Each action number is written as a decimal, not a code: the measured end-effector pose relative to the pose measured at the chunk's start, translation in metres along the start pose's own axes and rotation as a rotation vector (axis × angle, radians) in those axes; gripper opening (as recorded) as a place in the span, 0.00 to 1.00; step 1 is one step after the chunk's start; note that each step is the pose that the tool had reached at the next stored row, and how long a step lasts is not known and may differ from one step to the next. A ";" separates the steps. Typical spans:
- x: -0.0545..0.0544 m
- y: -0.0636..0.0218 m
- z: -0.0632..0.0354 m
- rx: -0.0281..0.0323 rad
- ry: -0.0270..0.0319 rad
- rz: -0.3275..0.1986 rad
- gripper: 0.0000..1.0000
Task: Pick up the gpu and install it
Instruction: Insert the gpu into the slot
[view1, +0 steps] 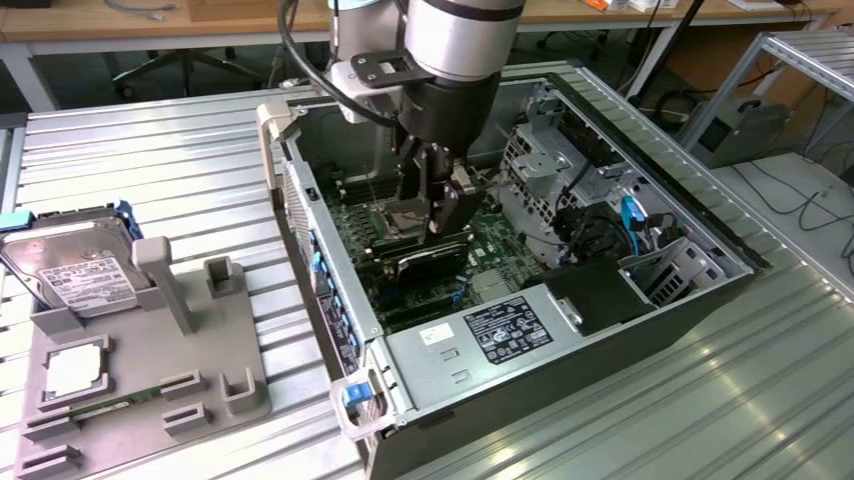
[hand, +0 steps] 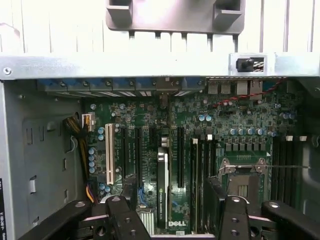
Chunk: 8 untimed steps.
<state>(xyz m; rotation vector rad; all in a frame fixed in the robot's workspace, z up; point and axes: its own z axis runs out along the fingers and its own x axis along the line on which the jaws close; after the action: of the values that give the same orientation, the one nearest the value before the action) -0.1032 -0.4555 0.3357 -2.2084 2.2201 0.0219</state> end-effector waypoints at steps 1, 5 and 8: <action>0.000 0.0000 -0.0028 0.0001 -0.0001 0.000 0.65; -0.001 0.0000 -0.0059 0.0002 -0.0002 0.000 0.65; -0.001 0.0000 -0.0061 0.0001 0.0000 0.000 0.65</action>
<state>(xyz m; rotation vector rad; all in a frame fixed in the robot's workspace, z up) -0.1032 -0.4550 0.3418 -2.2083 2.2200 0.0217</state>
